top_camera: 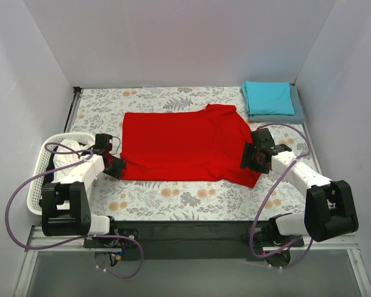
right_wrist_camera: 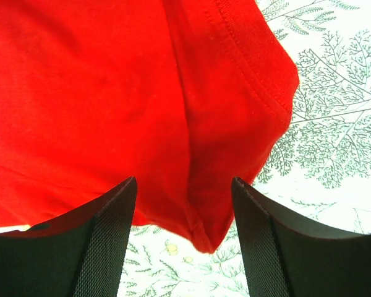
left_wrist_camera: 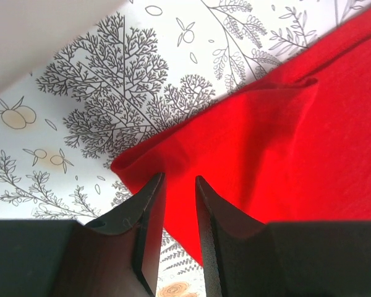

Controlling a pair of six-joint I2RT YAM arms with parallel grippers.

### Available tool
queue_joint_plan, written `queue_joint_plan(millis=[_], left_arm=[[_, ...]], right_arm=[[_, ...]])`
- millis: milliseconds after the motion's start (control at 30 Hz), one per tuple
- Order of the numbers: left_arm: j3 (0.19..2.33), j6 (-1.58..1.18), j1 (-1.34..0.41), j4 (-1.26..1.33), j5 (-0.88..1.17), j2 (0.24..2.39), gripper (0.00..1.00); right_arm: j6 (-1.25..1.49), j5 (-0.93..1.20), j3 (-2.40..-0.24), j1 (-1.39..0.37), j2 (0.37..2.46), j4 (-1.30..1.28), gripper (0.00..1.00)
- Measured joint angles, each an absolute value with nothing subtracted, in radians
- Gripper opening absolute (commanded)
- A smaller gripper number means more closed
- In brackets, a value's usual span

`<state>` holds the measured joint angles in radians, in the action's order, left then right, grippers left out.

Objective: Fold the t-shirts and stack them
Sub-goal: Fold the tshirt

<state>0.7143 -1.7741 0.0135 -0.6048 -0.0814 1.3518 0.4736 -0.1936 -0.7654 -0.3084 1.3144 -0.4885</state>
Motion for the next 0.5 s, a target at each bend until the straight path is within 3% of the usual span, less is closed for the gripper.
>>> queue_joint_plan(millis=[267,367,500], left_arm=[[0.713,-1.774,0.014,-0.597,-0.085,1.399,0.23],[0.714,-1.775,0.014,-0.595,-0.086,1.407,0.23],[0.718,-1.778,0.014,-0.595,-0.086,1.415,0.22]], right_arm=[[0.475,-0.122,-0.761,-0.287,1.364,-0.458,0.52],[0.475,-0.095,-0.754,-0.287,1.365,-0.443,0.43],[0.474,-0.072,-0.738,-0.282,1.365,-0.435,0.22]])
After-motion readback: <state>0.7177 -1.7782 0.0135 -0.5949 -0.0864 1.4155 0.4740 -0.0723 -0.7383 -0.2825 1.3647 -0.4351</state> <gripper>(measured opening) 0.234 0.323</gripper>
